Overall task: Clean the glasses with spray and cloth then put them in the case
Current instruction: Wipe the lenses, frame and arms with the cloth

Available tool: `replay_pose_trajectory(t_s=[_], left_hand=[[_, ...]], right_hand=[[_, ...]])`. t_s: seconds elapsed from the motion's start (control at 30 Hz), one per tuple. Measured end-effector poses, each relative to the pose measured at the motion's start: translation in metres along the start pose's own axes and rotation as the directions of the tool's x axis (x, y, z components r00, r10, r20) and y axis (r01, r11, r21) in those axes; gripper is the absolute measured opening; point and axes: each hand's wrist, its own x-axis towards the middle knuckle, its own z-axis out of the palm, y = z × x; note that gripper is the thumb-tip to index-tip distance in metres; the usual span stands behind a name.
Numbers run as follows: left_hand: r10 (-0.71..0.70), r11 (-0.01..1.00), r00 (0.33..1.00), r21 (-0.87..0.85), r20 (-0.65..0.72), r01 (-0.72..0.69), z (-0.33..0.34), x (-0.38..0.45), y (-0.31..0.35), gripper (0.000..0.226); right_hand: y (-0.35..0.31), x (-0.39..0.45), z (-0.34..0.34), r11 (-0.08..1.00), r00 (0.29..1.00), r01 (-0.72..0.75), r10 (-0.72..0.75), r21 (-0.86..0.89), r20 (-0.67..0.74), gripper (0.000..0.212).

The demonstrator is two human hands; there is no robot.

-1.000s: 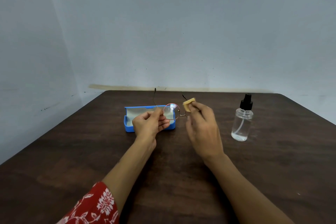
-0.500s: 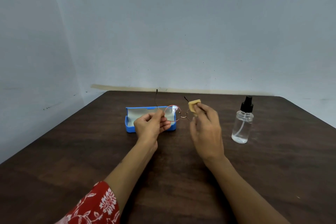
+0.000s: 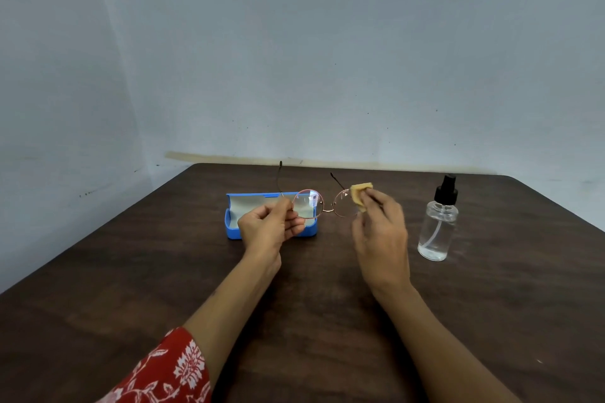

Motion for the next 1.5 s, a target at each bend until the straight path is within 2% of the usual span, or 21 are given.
replay_pose_trajectory(t_s=[0.1, 0.27, 0.33, 0.47, 0.7, 0.77, 0.83, 0.9, 1.0, 1.2, 1.27, 1.37, 1.5], left_hand=[[-0.004, 1.0, 1.0, -0.004, 0.006, 0.004, 0.001, 0.0, -0.001, 0.012], [-0.009, 1.0, 1.0, -0.009, 0.004, 0.009, -0.001, 0.002, -0.001, 0.011], [-0.008, 1.0, 1.0, -0.005, -0.002, 0.008, -0.002, 0.003, 0.0, 0.009], [-0.002, 1.0, 1.0, -0.005, -0.004, 0.002, -0.002, 0.003, 0.001, 0.01], [0.07, 0.997, 0.998, 0.029, 0.005, -0.07, -0.005, 0.008, 0.001, 0.007], [0.127, 0.99, 0.992, 0.065, 0.017, -0.127, -0.006, 0.01, 0.002, 0.005], [0.218, 0.968, 0.974, 0.111, 0.059, -0.224, -0.007, 0.011, 0.001, 0.004], [0.314, 0.93, 0.942, 0.162, 0.122, -0.331, -0.007, 0.011, -0.001, 0.002], [0.398, 0.869, 0.896, 0.232, 0.195, -0.437, -0.008, 0.009, -0.002, 0.007], [0.452, 0.774, 0.841, 0.337, 0.297, -0.536, -0.009, 0.005, -0.003, 0.012], [0.456, 0.759, 0.836, 0.357, 0.307, -0.545, -0.009, 0.005, -0.003, 0.013], [0.45, 0.753, 0.841, 0.377, 0.302, -0.539, -0.011, 0.007, -0.003, 0.015], [0.396, 0.787, 0.865, 0.371, 0.307, -0.492, -0.014, 0.01, -0.003, 0.015]], right_hand=[[0.001, -0.001, -0.001, 1.0, 1.0, 0.008, -0.007, -0.026, 0.016, 0.039], [-0.011, -0.005, 0.004, 0.969, 0.963, 0.243, -0.235, -0.045, 0.133, 0.037], [-0.008, -0.003, 0.004, 0.973, 0.968, 0.227, -0.221, -0.046, 0.115, 0.035], [0.006, 0.002, -0.003, 0.998, 0.999, 0.054, -0.054, -0.014, -0.001, 0.034], [-0.006, -0.002, 0.001, 0.985, 0.984, 0.168, -0.166, -0.036, 0.06, 0.025], [-0.003, 0.0, 0.0, 0.997, 0.997, 0.074, -0.074, 0.017, 0.007, 0.016], [0.004, 0.002, -0.003, 0.986, 0.99, -0.122, 0.129, 0.116, -0.053, 0.005], [0.013, 0.005, -0.006, 0.934, 0.944, -0.301, 0.321, 0.191, -0.082, 0.005], [0.02, 0.007, -0.006, 0.857, 0.873, -0.455, 0.483, 0.243, -0.071, 0.006], [0.027, 0.007, -0.001, 0.706, 0.78, -0.597, 0.622, 0.38, 0.069, 0.008], [0.028, 0.007, 0.001, 0.609, 0.734, -0.641, 0.665, 0.467, 0.14, 0.012], [0.031, 0.008, 0.004, 0.443, 0.655, -0.69, 0.718, 0.573, 0.235, 0.029], [0.032, 0.009, 0.003, 0.334, 0.645, -0.686, 0.69, 0.646, 0.329, 0.005]])
